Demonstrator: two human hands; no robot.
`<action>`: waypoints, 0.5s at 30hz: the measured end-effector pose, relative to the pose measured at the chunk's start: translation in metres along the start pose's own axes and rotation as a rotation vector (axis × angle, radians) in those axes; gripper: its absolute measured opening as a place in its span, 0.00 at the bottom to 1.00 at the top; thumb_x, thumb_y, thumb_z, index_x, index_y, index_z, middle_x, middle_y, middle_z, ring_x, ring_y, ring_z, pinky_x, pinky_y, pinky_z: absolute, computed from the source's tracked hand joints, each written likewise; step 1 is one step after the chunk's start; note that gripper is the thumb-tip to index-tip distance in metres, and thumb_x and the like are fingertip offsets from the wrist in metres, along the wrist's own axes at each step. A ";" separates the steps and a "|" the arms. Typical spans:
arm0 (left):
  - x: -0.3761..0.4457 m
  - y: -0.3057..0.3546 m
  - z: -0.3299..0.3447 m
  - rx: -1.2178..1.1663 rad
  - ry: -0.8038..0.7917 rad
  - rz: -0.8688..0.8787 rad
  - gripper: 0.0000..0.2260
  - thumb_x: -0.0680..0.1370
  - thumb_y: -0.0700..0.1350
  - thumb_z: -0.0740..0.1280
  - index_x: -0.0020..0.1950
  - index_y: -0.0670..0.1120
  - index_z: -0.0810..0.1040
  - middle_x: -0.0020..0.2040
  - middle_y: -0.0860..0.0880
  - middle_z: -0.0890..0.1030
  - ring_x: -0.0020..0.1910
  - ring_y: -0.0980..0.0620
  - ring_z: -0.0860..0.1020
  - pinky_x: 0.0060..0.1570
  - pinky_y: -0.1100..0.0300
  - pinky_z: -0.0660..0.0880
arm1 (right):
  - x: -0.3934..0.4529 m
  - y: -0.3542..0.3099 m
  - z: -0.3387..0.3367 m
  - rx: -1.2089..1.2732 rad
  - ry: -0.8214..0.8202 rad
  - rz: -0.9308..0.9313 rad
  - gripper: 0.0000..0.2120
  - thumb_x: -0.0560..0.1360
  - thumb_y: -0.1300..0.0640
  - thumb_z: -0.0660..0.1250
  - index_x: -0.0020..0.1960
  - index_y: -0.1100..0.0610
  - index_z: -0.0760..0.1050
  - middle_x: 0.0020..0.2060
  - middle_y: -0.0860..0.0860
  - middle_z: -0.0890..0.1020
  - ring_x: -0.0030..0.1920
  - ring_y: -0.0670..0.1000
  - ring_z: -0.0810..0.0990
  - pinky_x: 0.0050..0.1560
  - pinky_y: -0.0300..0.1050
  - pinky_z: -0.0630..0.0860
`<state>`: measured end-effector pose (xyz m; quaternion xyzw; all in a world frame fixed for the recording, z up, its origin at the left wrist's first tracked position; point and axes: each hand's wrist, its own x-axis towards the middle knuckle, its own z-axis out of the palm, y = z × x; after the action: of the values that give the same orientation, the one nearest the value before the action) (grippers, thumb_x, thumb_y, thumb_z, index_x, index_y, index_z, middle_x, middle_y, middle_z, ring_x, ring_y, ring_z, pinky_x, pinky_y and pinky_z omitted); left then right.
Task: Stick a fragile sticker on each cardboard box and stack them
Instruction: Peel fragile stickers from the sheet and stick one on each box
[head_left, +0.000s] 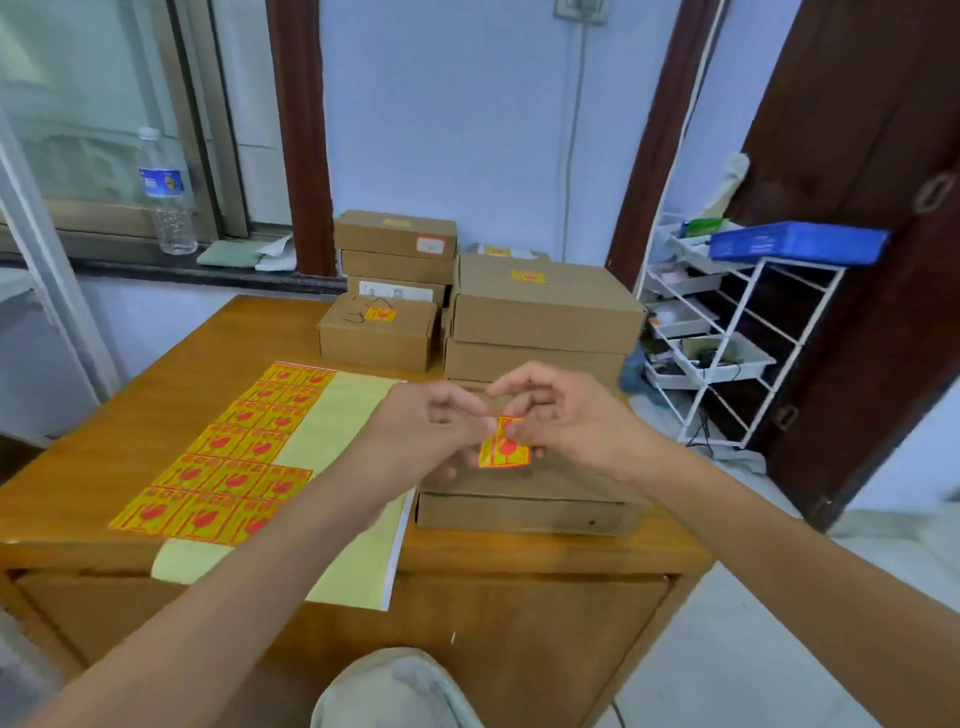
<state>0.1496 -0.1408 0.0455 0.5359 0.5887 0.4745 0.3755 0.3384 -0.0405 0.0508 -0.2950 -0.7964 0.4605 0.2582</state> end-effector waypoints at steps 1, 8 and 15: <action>0.002 0.001 0.009 0.005 -0.004 0.008 0.06 0.77 0.44 0.75 0.53 0.46 0.83 0.39 0.46 0.86 0.37 0.54 0.83 0.36 0.62 0.78 | -0.005 0.002 -0.005 -0.022 0.005 -0.004 0.16 0.76 0.68 0.74 0.60 0.54 0.80 0.46 0.57 0.81 0.41 0.54 0.80 0.38 0.42 0.79; 0.034 -0.003 0.036 0.119 0.064 0.138 0.07 0.75 0.41 0.76 0.50 0.51 0.83 0.38 0.50 0.86 0.36 0.52 0.81 0.39 0.55 0.79 | -0.017 0.022 -0.035 -0.150 0.180 0.073 0.14 0.76 0.61 0.76 0.59 0.52 0.79 0.44 0.53 0.83 0.40 0.47 0.80 0.40 0.37 0.77; 0.068 -0.016 0.039 0.289 0.061 0.128 0.09 0.75 0.44 0.76 0.53 0.53 0.81 0.37 0.54 0.86 0.39 0.55 0.83 0.42 0.58 0.76 | -0.005 0.053 -0.034 -0.133 0.268 0.173 0.12 0.77 0.56 0.75 0.57 0.46 0.77 0.39 0.46 0.85 0.39 0.43 0.81 0.48 0.43 0.75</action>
<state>0.1725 -0.0672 0.0240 0.6060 0.6268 0.4238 0.2455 0.3773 -0.0024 0.0183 -0.4376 -0.7553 0.3835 0.3015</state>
